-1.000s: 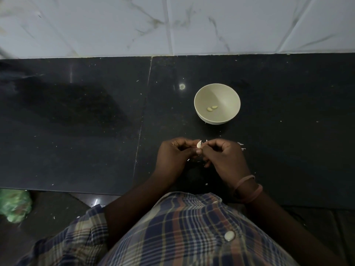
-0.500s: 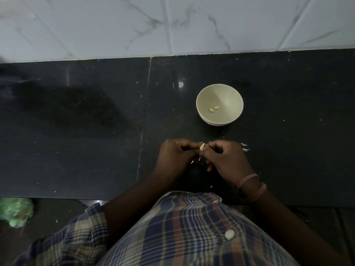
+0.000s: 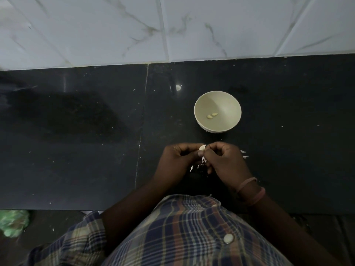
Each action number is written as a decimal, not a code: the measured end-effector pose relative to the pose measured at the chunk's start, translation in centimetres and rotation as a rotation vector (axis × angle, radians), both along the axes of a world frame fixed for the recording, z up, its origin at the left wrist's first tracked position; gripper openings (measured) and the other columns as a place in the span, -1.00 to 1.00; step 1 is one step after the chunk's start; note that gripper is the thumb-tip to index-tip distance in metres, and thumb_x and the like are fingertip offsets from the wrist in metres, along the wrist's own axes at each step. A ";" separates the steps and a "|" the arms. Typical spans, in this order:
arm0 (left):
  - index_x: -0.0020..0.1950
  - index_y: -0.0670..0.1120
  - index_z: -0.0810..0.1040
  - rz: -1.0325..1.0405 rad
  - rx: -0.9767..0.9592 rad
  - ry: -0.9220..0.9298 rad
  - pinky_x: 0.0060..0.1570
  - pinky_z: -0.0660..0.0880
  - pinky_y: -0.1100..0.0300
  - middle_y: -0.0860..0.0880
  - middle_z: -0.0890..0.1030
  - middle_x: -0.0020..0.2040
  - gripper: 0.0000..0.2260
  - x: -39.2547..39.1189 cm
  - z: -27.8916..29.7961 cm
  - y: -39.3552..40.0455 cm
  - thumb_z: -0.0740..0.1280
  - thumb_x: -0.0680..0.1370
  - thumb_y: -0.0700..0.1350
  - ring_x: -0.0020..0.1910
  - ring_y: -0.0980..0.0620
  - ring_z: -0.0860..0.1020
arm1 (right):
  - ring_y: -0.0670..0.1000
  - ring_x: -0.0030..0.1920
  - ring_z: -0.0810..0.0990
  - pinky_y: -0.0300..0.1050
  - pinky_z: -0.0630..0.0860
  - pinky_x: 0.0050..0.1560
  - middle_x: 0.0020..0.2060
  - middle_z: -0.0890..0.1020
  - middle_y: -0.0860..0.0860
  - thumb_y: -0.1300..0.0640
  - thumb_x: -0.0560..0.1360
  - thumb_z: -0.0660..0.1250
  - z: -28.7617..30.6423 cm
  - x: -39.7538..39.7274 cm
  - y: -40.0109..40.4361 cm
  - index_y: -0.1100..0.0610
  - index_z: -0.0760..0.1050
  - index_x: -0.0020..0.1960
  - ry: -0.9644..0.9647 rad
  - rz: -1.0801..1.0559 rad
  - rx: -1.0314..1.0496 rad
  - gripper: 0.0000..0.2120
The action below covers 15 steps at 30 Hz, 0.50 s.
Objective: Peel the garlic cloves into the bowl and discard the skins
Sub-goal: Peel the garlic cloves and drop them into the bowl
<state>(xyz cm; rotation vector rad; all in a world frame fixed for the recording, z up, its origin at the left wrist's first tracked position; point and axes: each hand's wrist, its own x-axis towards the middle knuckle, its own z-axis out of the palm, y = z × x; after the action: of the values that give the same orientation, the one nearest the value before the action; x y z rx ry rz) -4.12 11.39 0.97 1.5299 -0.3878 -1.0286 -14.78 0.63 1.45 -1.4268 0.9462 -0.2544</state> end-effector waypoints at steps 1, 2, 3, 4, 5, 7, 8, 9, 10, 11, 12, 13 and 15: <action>0.08 -0.10 0.73 -0.005 0.003 0.006 -0.12 0.57 0.22 -0.11 0.75 -0.11 -0.85 -0.3 -0.1 -0.1 0.42 0.56 -0.25 -0.14 0.07 0.69 | 0.00 -0.53 0.49 -0.16 0.42 -0.50 -0.50 0.58 0.04 0.21 0.50 0.44 0.0 -0.2 -0.2 0.25 0.60 -0.17 0.002 0.002 -0.006 -0.88; 0.10 -0.11 0.73 -0.007 0.007 0.023 -0.11 0.58 0.17 -0.13 0.74 -0.09 -0.86 -0.5 -0.3 -0.3 0.41 0.58 -0.22 -0.13 0.03 0.69 | 0.00 -0.53 0.49 -0.18 0.43 -0.50 -0.50 0.58 0.02 0.20 0.51 0.43 0.0 -0.4 -0.3 0.25 0.61 -0.16 0.007 0.006 -0.010 -0.88; 0.11 -0.11 0.72 -0.001 0.005 0.061 -0.07 0.61 0.07 -0.17 0.74 -0.07 -0.85 -0.8 -0.6 -0.4 0.40 0.59 -0.19 -0.10 -0.03 0.69 | -0.01 -0.52 0.50 -0.18 0.44 -0.50 -0.50 0.59 0.01 0.20 0.52 0.41 0.0 -0.5 -0.5 0.25 0.61 -0.14 0.010 0.012 -0.014 -0.88; 0.11 -0.11 0.72 0.014 -0.001 0.115 0.02 0.62 -0.06 -0.22 0.72 -0.04 -0.85 -1.0 -0.9 -0.6 0.39 0.60 -0.17 -0.06 -0.12 0.68 | -0.01 -0.51 0.51 -0.18 0.44 -0.49 -0.50 0.59 0.00 0.21 0.54 0.39 0.0 -0.7 -0.7 0.24 0.61 -0.13 0.010 0.019 -0.019 -0.89; 0.11 -0.11 0.72 0.036 -0.010 0.169 0.10 0.57 -0.17 -0.27 0.71 -0.01 -0.85 -1.2 -1.2 -0.7 0.39 0.60 -0.16 -0.02 -0.18 0.67 | -0.02 -0.50 0.52 -0.19 0.45 -0.48 -0.49 0.60 -0.01 0.22 0.55 0.38 0.0 -0.8 -0.8 0.24 0.61 -0.12 0.009 0.023 -0.023 -0.89; 0.11 -0.14 0.71 0.076 -0.024 0.234 0.11 0.56 -0.16 -0.30 0.70 0.01 -0.84 -1.4 -1.8 -0.7 0.36 0.61 -0.18 -0.01 -0.20 0.65 | -0.05 -0.49 0.53 -0.20 0.47 -0.47 -0.47 0.62 -0.03 0.23 0.56 0.35 -0.2 -0.9 -0.8 0.24 0.60 -0.10 0.014 0.023 -0.025 -0.90; 0.11 -0.15 0.71 0.087 -0.025 0.254 0.07 0.58 -0.08 -0.28 0.70 0.00 -0.84 -1.6 -2.0 -0.7 0.35 0.61 -0.20 -0.03 -0.16 0.65 | -0.06 -0.49 0.53 -0.21 0.47 -0.47 -0.46 0.63 -0.03 0.23 0.56 0.35 -0.3 -1.0 -0.9 0.23 0.60 -0.10 0.022 0.022 -0.028 -0.90; 0.10 -0.16 0.71 0.095 -0.024 0.271 0.05 0.58 0.00 -0.26 0.71 -0.01 -0.84 -1.8 -2.1 -0.7 0.34 0.62 -0.22 -0.04 -0.12 0.65 | -0.07 -0.48 0.53 -0.20 0.48 -0.46 -0.44 0.63 -0.02 0.22 0.56 0.35 -0.5 -1.1 -0.9 0.21 0.60 -0.11 0.034 0.022 -0.039 -0.90; 0.09 -0.17 0.71 0.105 -0.023 0.280 0.03 0.59 0.06 -0.23 0.71 -0.02 -0.83 -1.9 -2.2 -0.7 0.33 0.62 -0.23 -0.06 -0.08 0.65 | -0.07 -0.47 0.54 -0.19 0.48 -0.43 -0.42 0.63 -0.02 0.22 0.55 0.36 -0.8 -1.2 -0.9 0.19 0.60 -0.12 0.051 0.022 -0.066 -0.90; 0.07 -0.17 0.71 0.124 -0.023 0.285 0.02 0.60 0.11 -0.21 0.71 -0.04 -0.84 -2.0 -2.3 -0.8 0.32 0.62 -0.25 -0.07 -0.06 0.65 | -0.07 -0.45 0.55 -0.17 0.48 -0.39 -0.39 0.64 -0.01 0.20 0.54 0.36 -1.2 -1.5 -1.1 0.17 0.60 -0.14 0.074 0.020 -0.102 -0.90; 0.06 -0.18 0.70 0.152 -0.023 0.288 0.00 0.61 0.14 -0.18 0.72 -0.08 -0.84 -2.1 -2.3 -0.8 0.32 0.61 -0.27 -0.09 -0.04 0.65 | -0.07 -0.42 0.56 -0.14 0.49 -0.34 -0.37 0.64 0.00 0.19 0.54 0.36 -1.7 -1.8 -1.4 0.15 0.60 -0.15 0.102 0.013 -0.137 -0.90; 0.05 -0.19 0.69 0.179 -0.024 0.295 -0.02 0.61 0.18 -0.16 0.71 -0.11 -0.85 -2.1 -2.4 -0.8 0.32 0.61 -0.29 -0.11 -0.02 0.65 | -0.06 -0.40 0.57 -0.11 0.51 -0.30 -0.35 0.65 0.00 0.17 0.54 0.36 -2.0 -2.1 -1.7 0.14 0.60 -0.14 0.127 0.003 -0.156 -0.90; 0.04 -0.19 0.68 0.206 -0.040 0.308 -0.08 0.61 0.23 -0.13 0.71 -0.15 -0.85 -2.1 -2.4 -0.8 0.32 0.60 -0.31 -0.17 0.03 0.65 | -0.03 -0.39 0.60 -0.06 0.56 -0.29 -0.32 0.66 0.03 0.16 0.55 0.36 -2.0 -2.7 -2.2 0.14 0.61 -0.12 0.138 -0.007 -0.160 -0.91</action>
<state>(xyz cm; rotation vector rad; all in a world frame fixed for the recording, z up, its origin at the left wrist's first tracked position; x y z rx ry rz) -6.22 10.57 -1.46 1.3183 -0.0340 -1.0647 -17.46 -1.57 -0.59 -1.6042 1.0628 -0.2439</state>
